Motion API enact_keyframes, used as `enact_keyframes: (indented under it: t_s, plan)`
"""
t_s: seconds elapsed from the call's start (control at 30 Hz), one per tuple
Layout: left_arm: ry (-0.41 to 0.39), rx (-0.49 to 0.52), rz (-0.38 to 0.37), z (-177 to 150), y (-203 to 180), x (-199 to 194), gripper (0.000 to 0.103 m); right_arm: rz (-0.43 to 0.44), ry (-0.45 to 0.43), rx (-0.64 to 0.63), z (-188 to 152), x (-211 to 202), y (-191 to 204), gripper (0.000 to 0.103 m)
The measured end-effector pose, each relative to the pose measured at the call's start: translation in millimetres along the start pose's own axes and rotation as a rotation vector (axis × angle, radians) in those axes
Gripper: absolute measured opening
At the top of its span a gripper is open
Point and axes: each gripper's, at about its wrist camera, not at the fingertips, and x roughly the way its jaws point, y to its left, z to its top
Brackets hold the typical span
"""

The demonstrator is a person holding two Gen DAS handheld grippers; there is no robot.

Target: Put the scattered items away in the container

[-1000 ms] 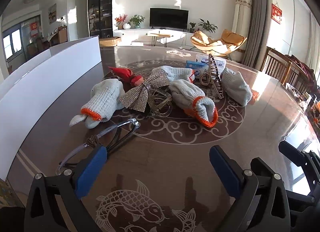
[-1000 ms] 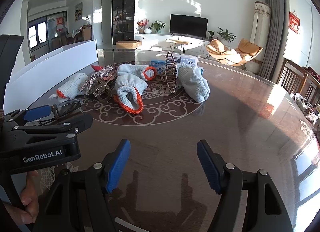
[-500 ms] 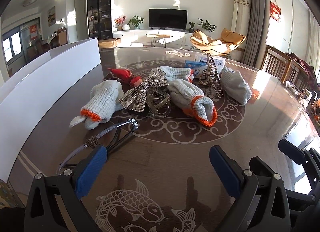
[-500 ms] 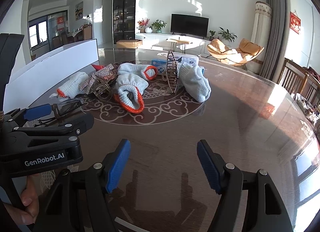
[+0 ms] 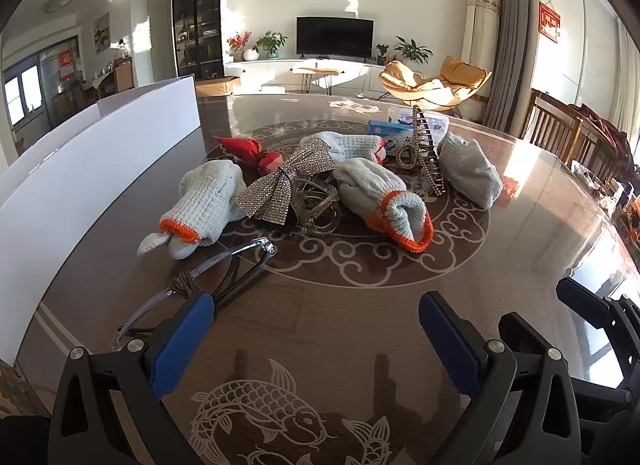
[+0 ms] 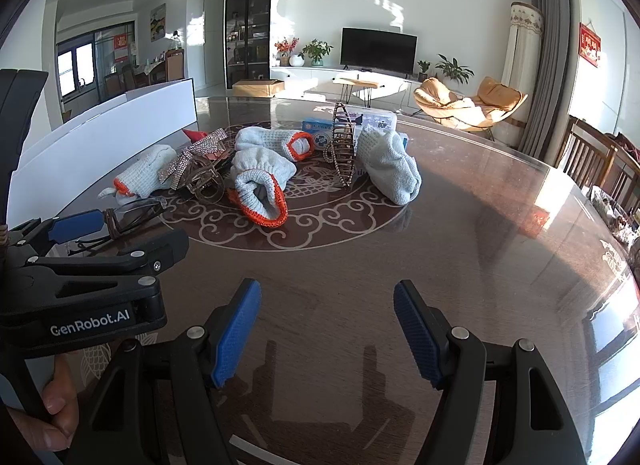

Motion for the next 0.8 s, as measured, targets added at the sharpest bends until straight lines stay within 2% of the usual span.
enact_keyframes:
  t_s: [0.8]
  plan:
    - [-0.003,0.018,-0.002,-0.6,-3.5,-0.4,0.103,0.000,0.000,0.001,0.0,-0.2,-0.7,0.071]
